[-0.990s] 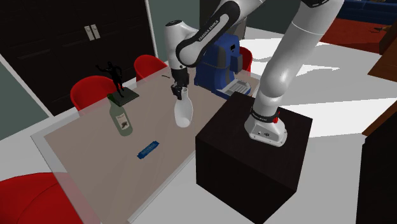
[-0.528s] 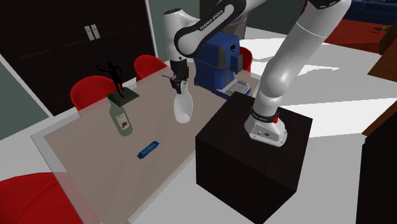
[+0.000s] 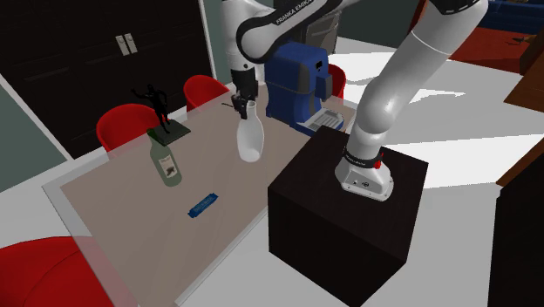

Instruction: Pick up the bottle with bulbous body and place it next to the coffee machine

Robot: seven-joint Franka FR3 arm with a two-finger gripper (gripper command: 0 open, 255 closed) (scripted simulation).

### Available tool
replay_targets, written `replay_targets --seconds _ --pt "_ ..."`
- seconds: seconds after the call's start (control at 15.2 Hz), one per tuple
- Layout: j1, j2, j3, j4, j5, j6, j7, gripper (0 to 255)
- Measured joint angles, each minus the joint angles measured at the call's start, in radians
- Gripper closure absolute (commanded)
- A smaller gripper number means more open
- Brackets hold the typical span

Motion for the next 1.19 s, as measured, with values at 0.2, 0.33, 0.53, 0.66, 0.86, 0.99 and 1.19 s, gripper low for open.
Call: replay_targets --seconds 0.2,0.33,0.53,0.66,0.86,0.99,1.19 --pt "-0.001 -0.020 -0.006 0.027 0.000 -0.047 -0.004 255" --pt "0.000 -0.034 -0.008 0.043 0.002 -0.076 -0.004 255" --pt "0.000 -0.047 -0.012 0.075 0.001 -0.121 -0.005 255" --pt "0.000 -0.056 -0.015 0.094 0.001 -0.149 -0.007 255" --pt "-0.001 -0.067 -0.019 0.123 0.000 -0.190 -0.008 255" --pt "0.000 -0.068 -0.019 0.145 0.000 -0.212 -0.005 255" --pt "-0.002 -0.075 -0.023 0.184 -0.002 -0.258 -0.006 255"
